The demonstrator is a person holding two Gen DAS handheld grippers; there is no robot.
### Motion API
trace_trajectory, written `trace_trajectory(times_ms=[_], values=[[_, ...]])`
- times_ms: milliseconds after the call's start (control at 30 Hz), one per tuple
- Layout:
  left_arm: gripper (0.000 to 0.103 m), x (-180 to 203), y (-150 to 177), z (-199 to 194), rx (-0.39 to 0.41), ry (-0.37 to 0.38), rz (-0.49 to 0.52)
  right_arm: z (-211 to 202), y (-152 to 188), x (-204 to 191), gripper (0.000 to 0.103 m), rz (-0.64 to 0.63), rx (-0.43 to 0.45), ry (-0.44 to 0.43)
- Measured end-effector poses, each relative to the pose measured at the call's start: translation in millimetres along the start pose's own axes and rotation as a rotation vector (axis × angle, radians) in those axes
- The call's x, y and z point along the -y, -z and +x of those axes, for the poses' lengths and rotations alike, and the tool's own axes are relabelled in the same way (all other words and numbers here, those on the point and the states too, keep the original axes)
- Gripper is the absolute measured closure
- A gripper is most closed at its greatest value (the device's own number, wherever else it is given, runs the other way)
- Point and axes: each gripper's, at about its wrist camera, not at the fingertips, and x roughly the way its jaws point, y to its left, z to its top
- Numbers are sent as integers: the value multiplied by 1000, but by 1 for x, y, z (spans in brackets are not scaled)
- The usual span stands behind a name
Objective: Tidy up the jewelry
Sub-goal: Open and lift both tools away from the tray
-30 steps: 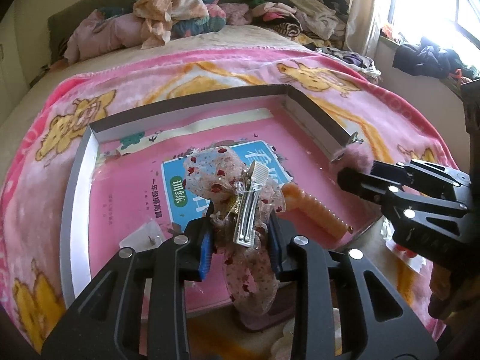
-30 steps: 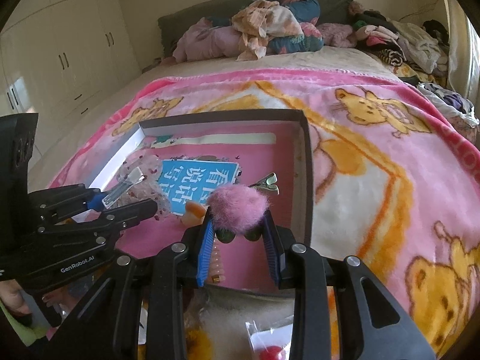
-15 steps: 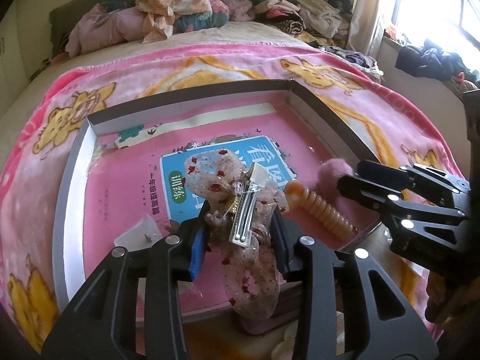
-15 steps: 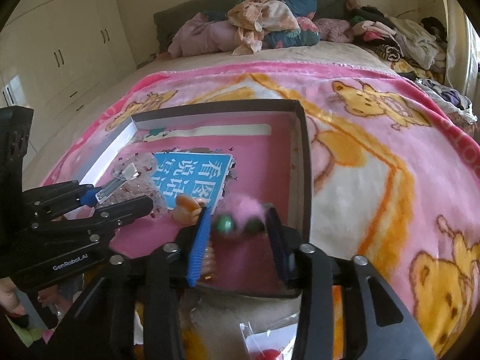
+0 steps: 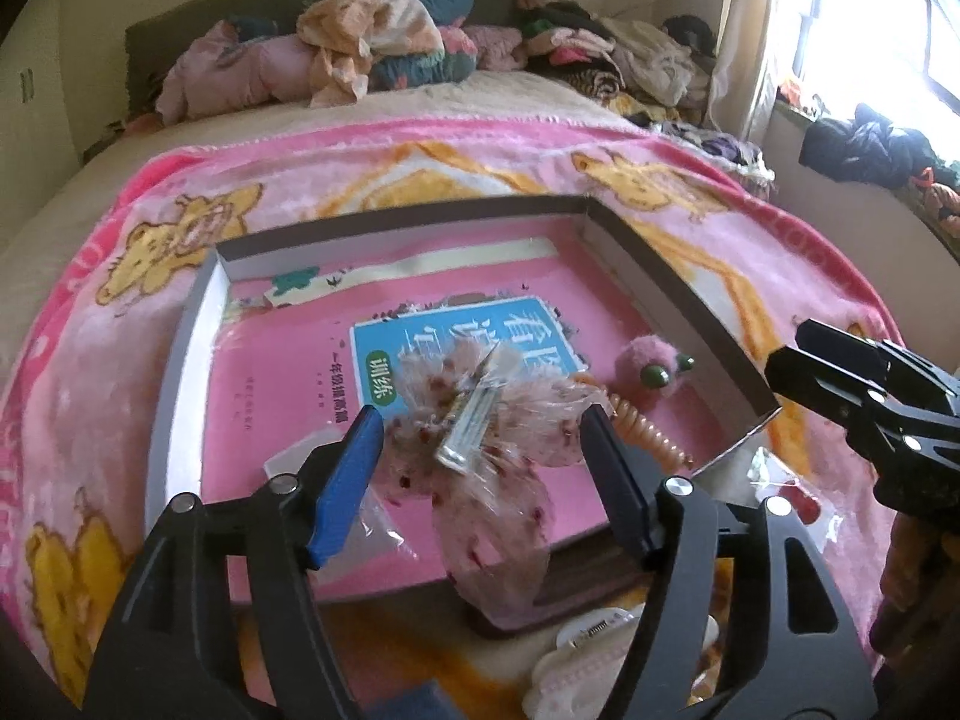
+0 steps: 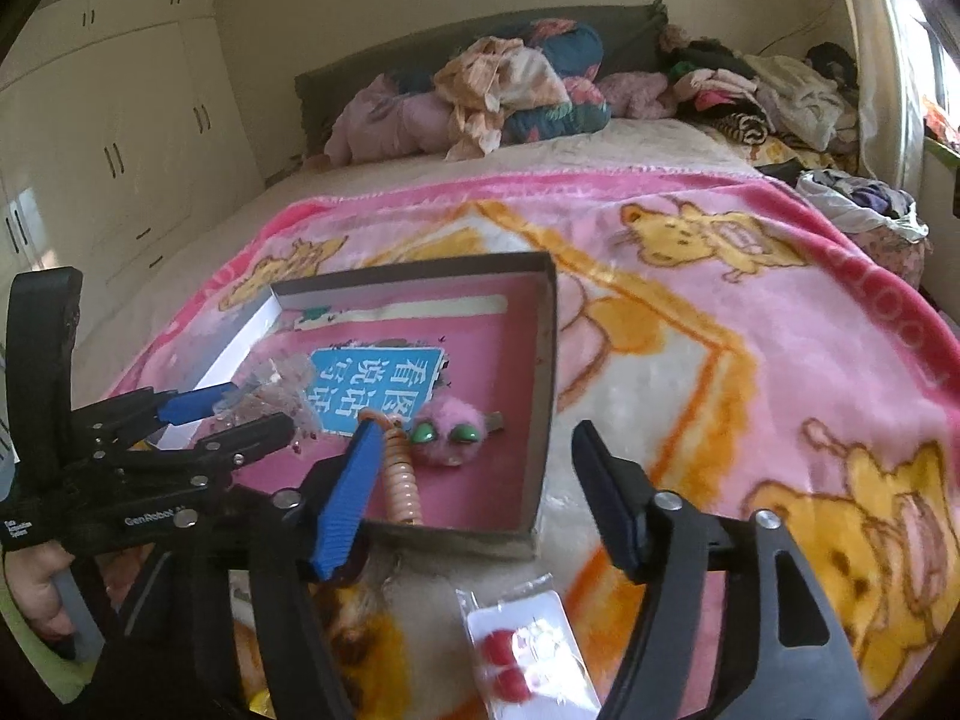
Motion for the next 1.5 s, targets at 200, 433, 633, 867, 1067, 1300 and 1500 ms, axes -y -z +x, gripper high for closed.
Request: trace_trajectory(times_ms=[200,433,633,867,1067,1300,1500], values=[[28,1,-3,-30,79,-3,-20,-21,3,0,24,7,36,13],[12,-2,-5,-62,153,-5,-52,-47,8,-3,18,17,76,17],[12,-9,4,-84,189,-19,-88,-67,15,-7,16,12,96,15],[12,-16,22,-106,215,-42,-109,-86,28,-16,15,-2,106,12],[12,-20,37,-123,233,-62,-110,-98,41,-26,15,-15,107,0],[12,-20,56,-136,247,-78,-110,-108,55,-39,15,-37,104,-8],[12,-22,75,-138,237,-77,-128,-111,67,-50,15,-48,90,-20]])
